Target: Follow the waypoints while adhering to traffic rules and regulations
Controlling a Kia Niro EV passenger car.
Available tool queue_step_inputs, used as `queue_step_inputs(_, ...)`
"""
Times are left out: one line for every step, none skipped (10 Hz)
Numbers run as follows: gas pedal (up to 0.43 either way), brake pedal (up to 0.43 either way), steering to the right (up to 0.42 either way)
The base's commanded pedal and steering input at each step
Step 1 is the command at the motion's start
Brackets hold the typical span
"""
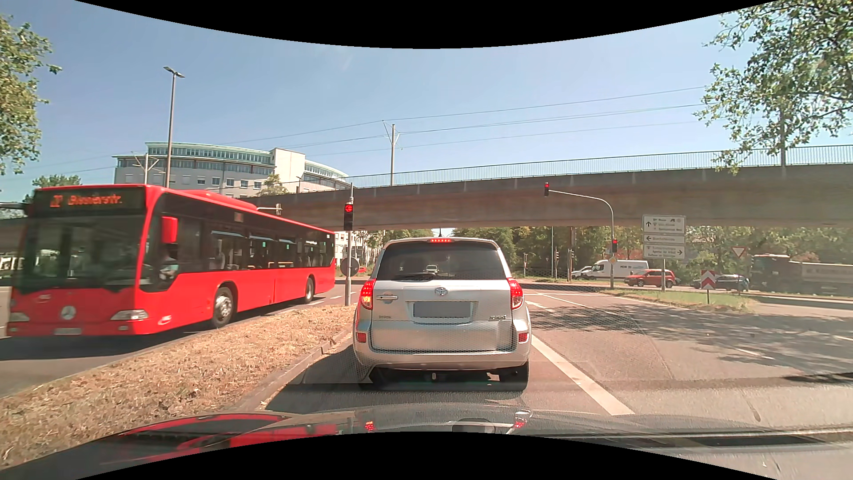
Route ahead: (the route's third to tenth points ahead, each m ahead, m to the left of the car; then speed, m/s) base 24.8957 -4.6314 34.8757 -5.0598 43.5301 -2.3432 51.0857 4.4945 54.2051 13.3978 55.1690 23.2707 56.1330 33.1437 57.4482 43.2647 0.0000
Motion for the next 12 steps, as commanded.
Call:
queue_step_inputs(0.0,0.232,-0.001)
queue_step_inputs(0.0,0.232,-0.001)
queue_step_inputs(0.0,0.232,-0.001)
queue_step_inputs(0.0,0.232,0.0)
queue_step_inputs(0.0,0.232,-0.001)
queue_step_inputs(0.0,0.232,-0.001)
queue_step_inputs(0.0,0.232,-0.001)
queue_step_inputs(0.0,0.232,-0.001)
queue_step_inputs(0.0,0.232,0.0)
queue_step_inputs(0.0,0.232,-0.001)
queue_step_inputs(0.0,0.232,-0.001)
queue_step_inputs(0.0,0.238,-0.001)
